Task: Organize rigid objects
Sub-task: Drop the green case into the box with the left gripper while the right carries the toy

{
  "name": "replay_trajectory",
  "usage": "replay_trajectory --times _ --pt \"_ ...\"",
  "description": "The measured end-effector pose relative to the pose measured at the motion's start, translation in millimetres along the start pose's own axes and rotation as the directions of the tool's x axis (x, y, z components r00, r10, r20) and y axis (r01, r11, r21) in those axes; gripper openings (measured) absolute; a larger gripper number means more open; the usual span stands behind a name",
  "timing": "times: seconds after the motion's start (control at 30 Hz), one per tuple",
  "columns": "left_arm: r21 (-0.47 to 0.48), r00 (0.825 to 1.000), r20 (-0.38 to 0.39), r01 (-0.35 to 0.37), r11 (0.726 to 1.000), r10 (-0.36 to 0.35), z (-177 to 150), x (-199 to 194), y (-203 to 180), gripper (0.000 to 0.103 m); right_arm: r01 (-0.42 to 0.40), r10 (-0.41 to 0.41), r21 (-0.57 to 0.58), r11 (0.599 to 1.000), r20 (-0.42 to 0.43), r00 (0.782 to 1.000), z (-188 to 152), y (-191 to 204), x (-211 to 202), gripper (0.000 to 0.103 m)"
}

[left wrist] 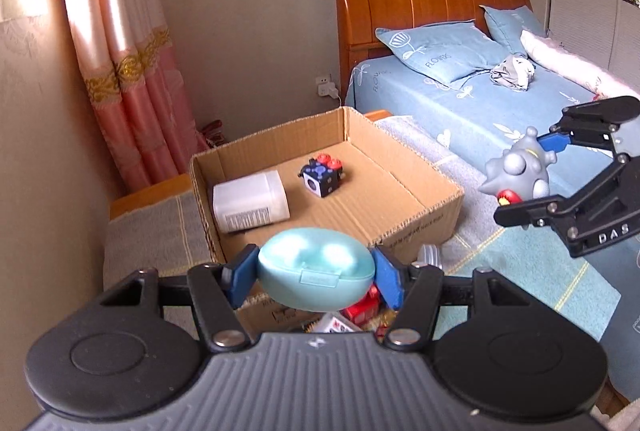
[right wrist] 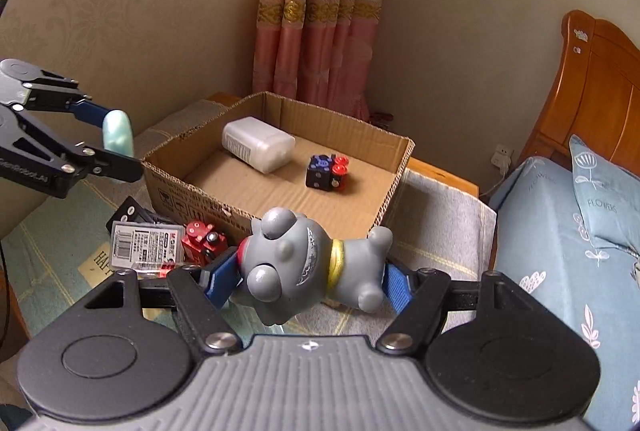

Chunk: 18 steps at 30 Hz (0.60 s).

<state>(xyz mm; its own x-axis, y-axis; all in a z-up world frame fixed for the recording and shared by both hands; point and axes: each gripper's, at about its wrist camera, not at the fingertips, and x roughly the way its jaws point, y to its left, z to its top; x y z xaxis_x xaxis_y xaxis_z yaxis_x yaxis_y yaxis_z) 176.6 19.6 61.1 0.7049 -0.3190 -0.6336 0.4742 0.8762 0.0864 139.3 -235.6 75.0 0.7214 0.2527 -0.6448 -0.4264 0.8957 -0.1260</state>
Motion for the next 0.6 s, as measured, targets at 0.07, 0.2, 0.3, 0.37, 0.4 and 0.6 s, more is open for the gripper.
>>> replay_trajectory --times 0.07,0.2,0.3,0.37,0.4,0.6 --pt "0.010 1.000 0.000 0.001 1.000 -0.001 13 10 4 0.060 -0.002 0.002 -0.007 1.000 0.009 1.000 8 0 3 0.077" --pt "0.016 1.000 -0.022 -0.008 1.000 0.008 30 32 10 0.060 -0.006 0.006 0.011 1.000 0.015 1.000 19 -5 10 0.077" --pt "0.012 0.999 -0.049 -0.018 1.000 0.019 33 47 16 0.060 -0.005 0.004 0.025 1.000 0.016 1.000 23 -9 14 0.077" --pt "0.009 0.998 -0.064 -0.019 1.000 0.019 33 55 18 0.060 -0.001 0.001 0.030 1.000 0.014 1.000 26 -10 16 0.077" --pt "0.000 0.997 -0.072 -0.018 1.000 0.018 32 59 20 0.060 0.000 -0.001 0.031 1.000 0.014 1.000 27 -10 17 0.077" --pt "-0.057 0.989 -0.148 0.015 0.998 -0.023 22 82 32 0.060 0.001 -0.001 0.018 1.000 0.006 1.000 30 -8 21 0.077"
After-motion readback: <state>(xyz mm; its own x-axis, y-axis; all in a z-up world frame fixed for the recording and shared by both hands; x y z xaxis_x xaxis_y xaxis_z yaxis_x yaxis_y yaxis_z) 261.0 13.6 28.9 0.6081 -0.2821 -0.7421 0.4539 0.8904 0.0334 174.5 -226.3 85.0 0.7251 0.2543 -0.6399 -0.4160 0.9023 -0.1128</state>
